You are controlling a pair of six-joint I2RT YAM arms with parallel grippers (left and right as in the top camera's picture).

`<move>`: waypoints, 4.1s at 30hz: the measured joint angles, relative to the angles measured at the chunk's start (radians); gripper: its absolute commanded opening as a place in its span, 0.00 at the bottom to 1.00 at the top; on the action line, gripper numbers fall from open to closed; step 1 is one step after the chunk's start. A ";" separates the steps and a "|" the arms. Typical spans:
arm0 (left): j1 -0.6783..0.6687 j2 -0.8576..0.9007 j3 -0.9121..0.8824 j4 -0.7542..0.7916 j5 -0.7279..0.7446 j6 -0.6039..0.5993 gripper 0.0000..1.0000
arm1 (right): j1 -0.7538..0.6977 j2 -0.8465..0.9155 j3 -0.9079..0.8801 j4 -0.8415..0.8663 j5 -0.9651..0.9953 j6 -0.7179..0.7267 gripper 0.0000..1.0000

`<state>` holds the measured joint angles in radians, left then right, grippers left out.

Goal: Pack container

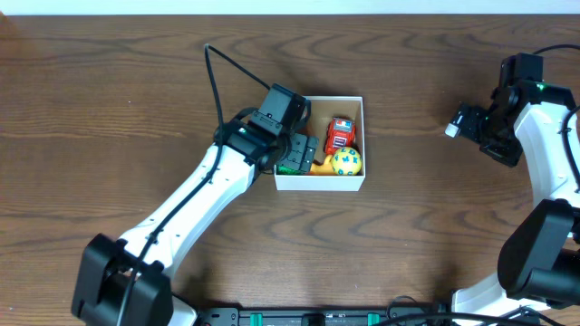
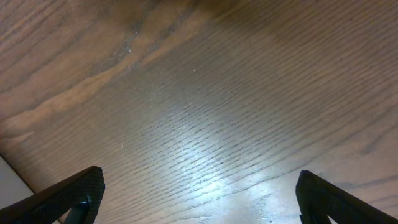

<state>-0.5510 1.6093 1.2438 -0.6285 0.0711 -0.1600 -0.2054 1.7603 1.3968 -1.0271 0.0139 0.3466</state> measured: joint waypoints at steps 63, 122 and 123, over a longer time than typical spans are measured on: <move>0.571 -1.290 -0.514 -0.131 -0.075 -0.105 0.98 | 0.243 -1.371 -0.807 0.124 0.029 -0.223 0.99; 0.571 -1.290 -0.517 -0.138 -0.082 -0.096 0.98 | 0.247 -1.743 -1.389 0.958 -0.036 -0.531 0.99; 0.571 -1.290 -0.517 -0.147 -0.089 -0.089 0.98 | 0.247 -1.743 -1.389 0.958 -0.036 -0.531 0.99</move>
<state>0.0196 0.3195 0.7273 -0.7753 -0.0174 -0.2489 0.0418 0.0170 0.0074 -0.0689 -0.0223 -0.1844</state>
